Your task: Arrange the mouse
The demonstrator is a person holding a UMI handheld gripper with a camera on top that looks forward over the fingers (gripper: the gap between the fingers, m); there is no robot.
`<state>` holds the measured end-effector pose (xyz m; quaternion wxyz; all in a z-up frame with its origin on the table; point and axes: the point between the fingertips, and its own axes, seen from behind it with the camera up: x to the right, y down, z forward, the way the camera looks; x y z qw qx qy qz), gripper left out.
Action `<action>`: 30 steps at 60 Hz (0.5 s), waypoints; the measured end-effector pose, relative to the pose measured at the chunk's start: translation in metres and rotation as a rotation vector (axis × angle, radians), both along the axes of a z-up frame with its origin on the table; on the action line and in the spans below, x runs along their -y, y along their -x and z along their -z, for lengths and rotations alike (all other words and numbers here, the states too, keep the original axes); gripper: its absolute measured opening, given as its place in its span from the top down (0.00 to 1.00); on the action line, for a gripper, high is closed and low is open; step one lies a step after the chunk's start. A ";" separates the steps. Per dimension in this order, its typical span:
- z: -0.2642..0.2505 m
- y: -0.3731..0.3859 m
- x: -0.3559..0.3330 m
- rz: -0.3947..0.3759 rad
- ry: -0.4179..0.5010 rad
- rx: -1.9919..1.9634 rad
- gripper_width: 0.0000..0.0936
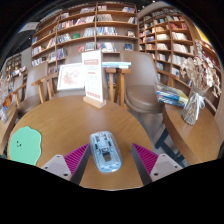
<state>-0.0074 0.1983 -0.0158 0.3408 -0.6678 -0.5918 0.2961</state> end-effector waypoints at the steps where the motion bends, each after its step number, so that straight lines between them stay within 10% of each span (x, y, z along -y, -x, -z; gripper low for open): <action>1: 0.000 0.001 -0.001 0.002 0.000 0.000 0.10; 11: 0.000 0.007 -0.005 0.013 -0.004 -0.004 0.21; 14: -0.001 0.008 -0.003 -0.002 -0.018 -0.004 0.52; 30: -0.064 -0.008 0.029 0.032 -0.001 -0.040 0.58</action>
